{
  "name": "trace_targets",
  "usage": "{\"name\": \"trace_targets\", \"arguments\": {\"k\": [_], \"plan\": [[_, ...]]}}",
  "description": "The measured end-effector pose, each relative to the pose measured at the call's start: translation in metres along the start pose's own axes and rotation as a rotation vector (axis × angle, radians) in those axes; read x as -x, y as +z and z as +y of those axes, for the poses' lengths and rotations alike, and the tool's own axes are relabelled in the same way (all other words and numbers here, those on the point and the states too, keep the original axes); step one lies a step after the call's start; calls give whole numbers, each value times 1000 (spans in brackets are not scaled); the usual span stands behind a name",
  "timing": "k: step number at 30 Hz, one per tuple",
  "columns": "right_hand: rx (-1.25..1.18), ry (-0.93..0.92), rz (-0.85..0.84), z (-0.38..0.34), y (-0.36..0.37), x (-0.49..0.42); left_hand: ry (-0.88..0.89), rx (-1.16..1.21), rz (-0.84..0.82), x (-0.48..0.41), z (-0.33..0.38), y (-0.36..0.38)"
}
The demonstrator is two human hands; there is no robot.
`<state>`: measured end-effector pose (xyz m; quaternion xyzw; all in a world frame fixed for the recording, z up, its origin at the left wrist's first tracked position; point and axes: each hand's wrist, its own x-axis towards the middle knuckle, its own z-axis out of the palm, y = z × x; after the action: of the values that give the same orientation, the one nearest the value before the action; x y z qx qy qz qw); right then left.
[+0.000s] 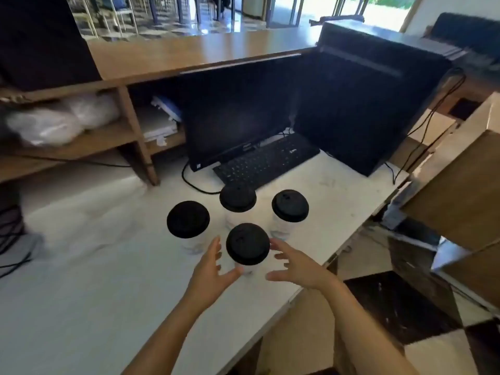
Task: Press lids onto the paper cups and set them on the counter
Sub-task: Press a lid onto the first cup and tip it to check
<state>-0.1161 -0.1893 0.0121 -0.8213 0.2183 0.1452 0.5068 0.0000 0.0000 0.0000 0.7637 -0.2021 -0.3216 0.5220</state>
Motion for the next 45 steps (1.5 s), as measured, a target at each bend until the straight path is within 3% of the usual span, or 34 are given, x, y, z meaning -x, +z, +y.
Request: {"name": "trace_targets", "arguments": {"k": [5, 11, 25, 37, 39, 43, 45], "plan": [[-137, -111, 95, -8, 23, -24, 19, 90, -114, -10, -6, 4], [-211, -146, 211, -17, 42, -29, 47, 163, -73, 10, -5, -8], [-115, -394, -117, -107, 173, -42, -73, 278, 393, 137, -48, -110], [-50, -433, -247, -114, 207, -62, -155, 316, 493, 145, -69, -131], [-87, -381, -214, -110, 202, -66, -178, 344, 603, 140, -65, -137], [-416, -228, 51, -134, 200, -69, -118, 361, 808, 110, -48, -142], [-358, -221, -9, -152, 210, -70, -136, 197, 816, 92, -42, -136]]}}
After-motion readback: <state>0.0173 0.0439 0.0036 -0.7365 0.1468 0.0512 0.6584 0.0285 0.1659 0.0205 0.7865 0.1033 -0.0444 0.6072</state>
